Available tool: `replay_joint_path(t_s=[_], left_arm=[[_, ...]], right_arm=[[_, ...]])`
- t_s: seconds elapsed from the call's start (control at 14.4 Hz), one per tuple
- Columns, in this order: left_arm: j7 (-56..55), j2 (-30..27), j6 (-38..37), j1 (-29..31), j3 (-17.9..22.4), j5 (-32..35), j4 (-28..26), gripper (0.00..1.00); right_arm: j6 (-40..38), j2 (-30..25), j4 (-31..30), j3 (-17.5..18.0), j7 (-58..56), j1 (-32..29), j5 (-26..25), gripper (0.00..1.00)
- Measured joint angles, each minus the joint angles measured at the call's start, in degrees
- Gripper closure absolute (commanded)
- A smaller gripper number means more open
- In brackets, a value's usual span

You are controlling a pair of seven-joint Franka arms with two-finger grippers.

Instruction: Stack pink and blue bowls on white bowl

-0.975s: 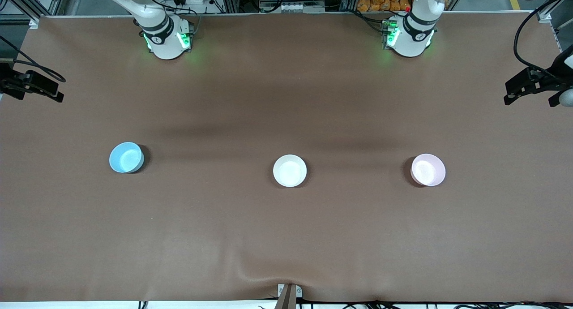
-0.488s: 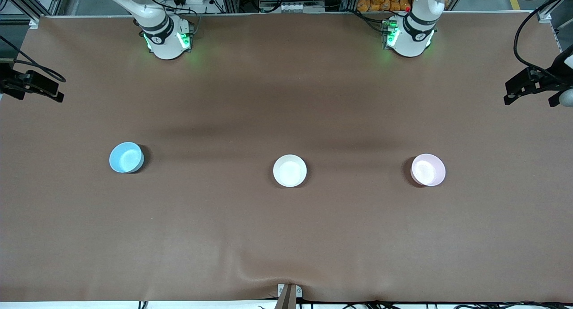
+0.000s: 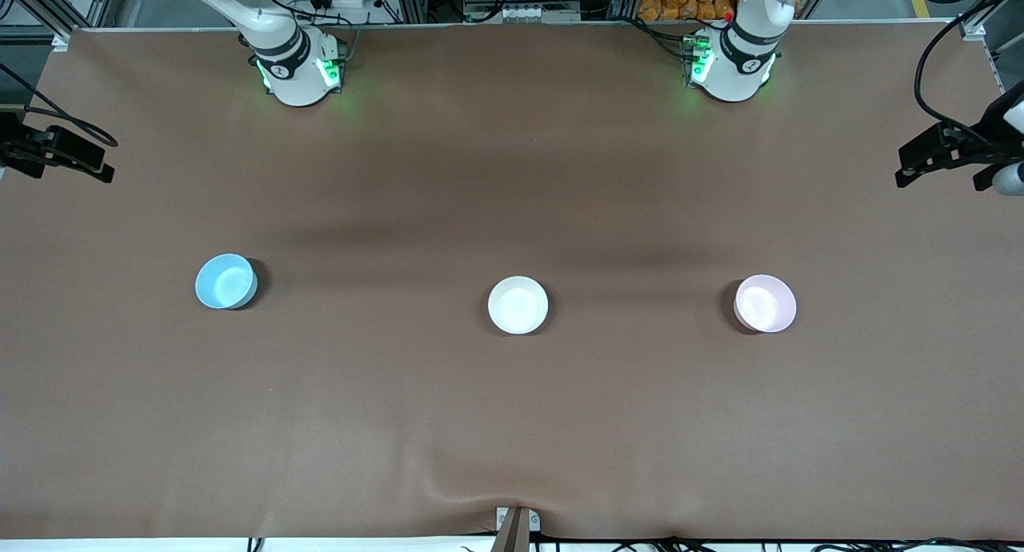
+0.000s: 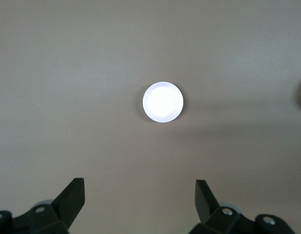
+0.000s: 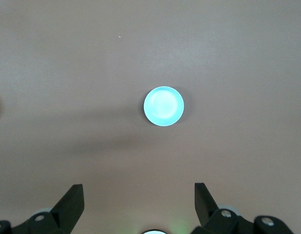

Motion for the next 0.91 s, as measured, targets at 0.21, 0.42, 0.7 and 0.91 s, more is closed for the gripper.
replay_joint_path(t_s=[0.21, 0.42, 0.7, 0.91], left_arm=[[0.00, 3.25, 0.02, 0.83, 0.12, 0.00, -0.52, 0.00], [0.03, 8.04, 2.66, 1.38, 0.20, 0.00, -1.06, 0.00], [0.08, 12.62, 12.04, 1.71, 0.20, -0.01, -5.64, 0.00], [0.12, 14.64, 19.12, 1.80, 0.19, -0.35, -11.18, 0.00]], right_arm=[[0.00, 0.00, 0.00, -0.02, 0.03, 0.00, 0.00, 0.00], [0.00, 0.00, 0.00, -0.02, 0.25, -0.01, 0.00, 0.00], [-0.17, 0.36, -0.05, -0.03, 0.54, -0.02, 0.00, 0.00], [-0.44, 1.72, -0.14, -0.13, 0.58, -0.08, 0.00, 0.00]])
